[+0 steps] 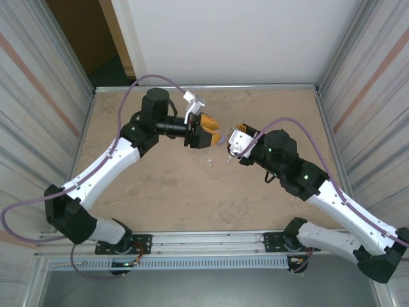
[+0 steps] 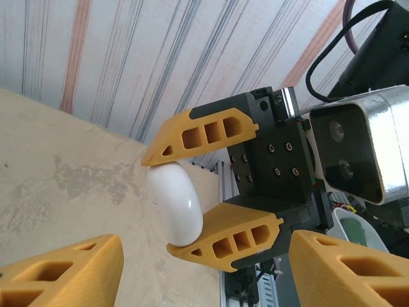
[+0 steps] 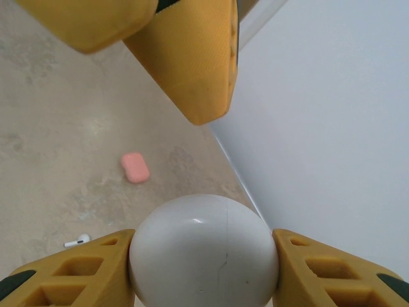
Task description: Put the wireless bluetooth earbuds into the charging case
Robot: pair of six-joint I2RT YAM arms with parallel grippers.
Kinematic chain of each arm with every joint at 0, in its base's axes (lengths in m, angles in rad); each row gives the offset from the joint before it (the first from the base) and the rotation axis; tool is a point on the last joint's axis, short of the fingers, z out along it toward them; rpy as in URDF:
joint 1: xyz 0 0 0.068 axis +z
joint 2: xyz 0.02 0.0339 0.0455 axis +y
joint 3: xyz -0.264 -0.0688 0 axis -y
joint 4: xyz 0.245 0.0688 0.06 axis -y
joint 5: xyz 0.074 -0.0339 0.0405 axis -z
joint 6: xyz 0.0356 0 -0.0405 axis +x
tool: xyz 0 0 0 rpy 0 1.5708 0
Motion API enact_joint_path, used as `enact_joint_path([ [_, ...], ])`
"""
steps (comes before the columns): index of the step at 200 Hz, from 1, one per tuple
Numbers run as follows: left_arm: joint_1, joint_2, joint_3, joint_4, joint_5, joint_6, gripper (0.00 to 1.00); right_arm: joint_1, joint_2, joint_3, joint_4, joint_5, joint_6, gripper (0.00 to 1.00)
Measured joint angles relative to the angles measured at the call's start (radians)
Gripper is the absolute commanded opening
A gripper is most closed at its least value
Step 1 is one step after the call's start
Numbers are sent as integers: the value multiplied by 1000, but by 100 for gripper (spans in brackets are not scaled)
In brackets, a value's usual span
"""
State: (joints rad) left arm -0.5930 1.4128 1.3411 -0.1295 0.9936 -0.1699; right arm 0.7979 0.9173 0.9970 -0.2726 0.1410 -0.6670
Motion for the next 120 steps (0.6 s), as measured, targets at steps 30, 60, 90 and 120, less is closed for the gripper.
enact_joint_path([
  [30,-18,24,32,-35,-23,21,70,0,0,0,5,-10,0,45],
  [60,-49,62,80,-100,-69,60,69,0,0,0,5,-12,0,45],
  [90,-75,93,121,-154,-107,89,67,0,0,0,9,-11,0,45],
  [120,-87,109,143,-204,-143,115,64,0,0,0,12,-10,0,45],
])
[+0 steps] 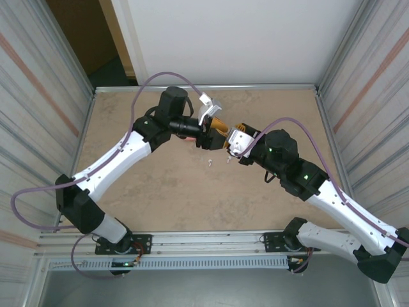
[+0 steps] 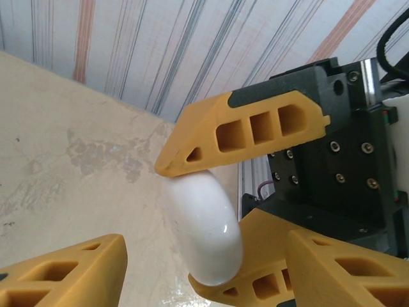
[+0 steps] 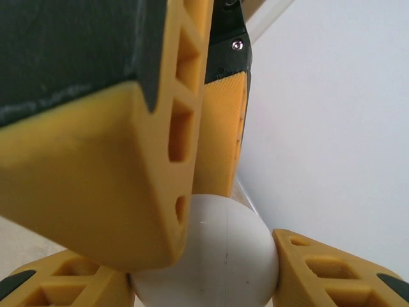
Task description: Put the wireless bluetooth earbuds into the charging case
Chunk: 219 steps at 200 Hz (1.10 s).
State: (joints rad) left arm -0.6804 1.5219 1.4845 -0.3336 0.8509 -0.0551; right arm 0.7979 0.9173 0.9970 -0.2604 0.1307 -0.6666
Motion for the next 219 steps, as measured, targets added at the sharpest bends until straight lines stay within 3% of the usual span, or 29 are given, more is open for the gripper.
enact_joint_path([
  [102,-27,55,73,-82,-47,35,43,1,4,0,-2,8,0,45],
  [160,-38,74,104,-122,-63,55,23,2,12,0,-10,35,0,45],
  [219,-41,77,112,-134,-68,55,10,6,12,0,-17,53,1,53],
])
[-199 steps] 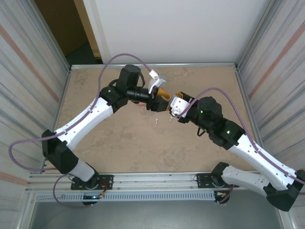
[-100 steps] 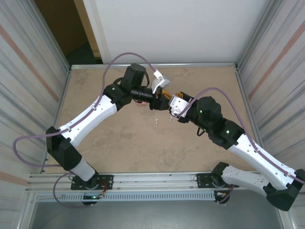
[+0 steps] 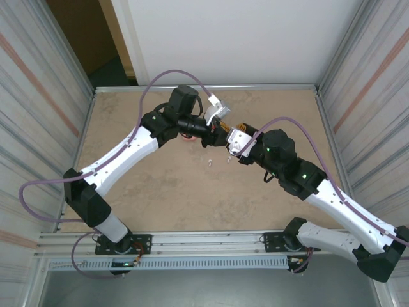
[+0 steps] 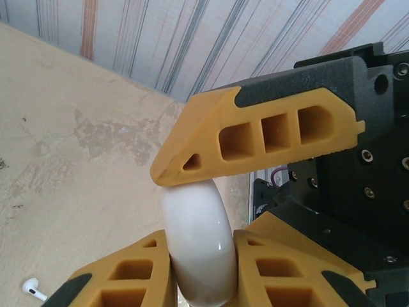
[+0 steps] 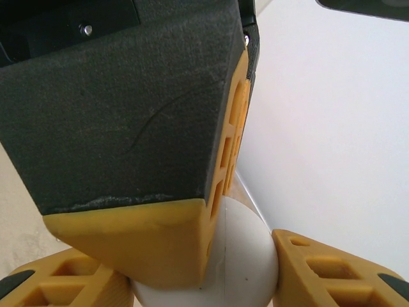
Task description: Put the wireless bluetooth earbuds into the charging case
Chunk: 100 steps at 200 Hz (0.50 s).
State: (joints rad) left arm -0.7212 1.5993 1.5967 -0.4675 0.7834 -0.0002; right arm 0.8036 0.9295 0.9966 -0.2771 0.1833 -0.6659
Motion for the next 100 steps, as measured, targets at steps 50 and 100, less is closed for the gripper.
enact_joint_path([
  [50,7,-14,-61,88,10,-8,1,-26,-19,0,-13,-23,46,73],
  [100,123,-76,-250,362,96,-150,0,-114,-106,-55,-16,-153,134,89],
])
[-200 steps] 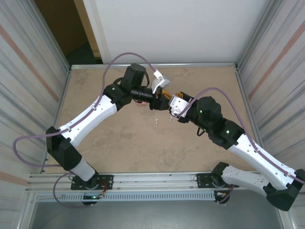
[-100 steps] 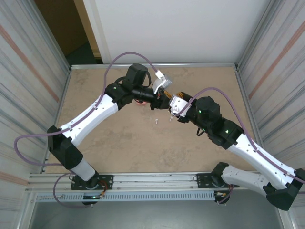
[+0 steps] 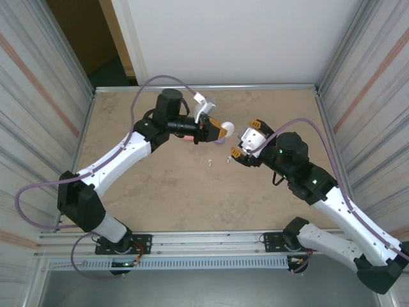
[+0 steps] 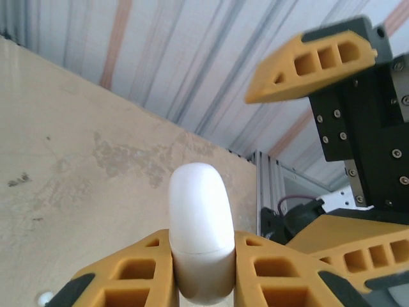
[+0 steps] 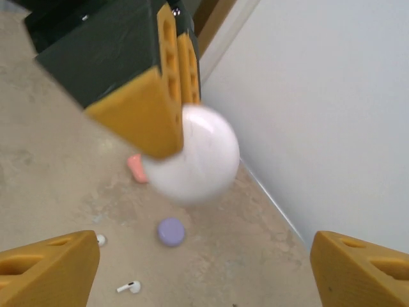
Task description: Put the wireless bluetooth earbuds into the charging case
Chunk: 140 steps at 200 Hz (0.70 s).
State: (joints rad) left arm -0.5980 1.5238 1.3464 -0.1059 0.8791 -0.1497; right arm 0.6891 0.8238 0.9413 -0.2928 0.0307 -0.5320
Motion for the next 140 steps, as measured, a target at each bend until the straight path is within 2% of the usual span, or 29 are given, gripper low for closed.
enact_joint_path([
  [32,29,-25,-56,101,28,-28,0,-124,-38,-34,7,-210,89,93],
  [60,29,-60,-113,194,49,-19,0,-283,-47,-52,49,-451,230,90],
  [85,29,-88,-183,303,77,-11,0,-384,-22,-52,125,-653,375,87],
  [109,28,-108,-240,399,98,-5,0,-427,24,-52,212,-796,500,84],
  [140,27,-140,-315,515,98,15,0,-429,62,-52,306,-874,594,83],
])
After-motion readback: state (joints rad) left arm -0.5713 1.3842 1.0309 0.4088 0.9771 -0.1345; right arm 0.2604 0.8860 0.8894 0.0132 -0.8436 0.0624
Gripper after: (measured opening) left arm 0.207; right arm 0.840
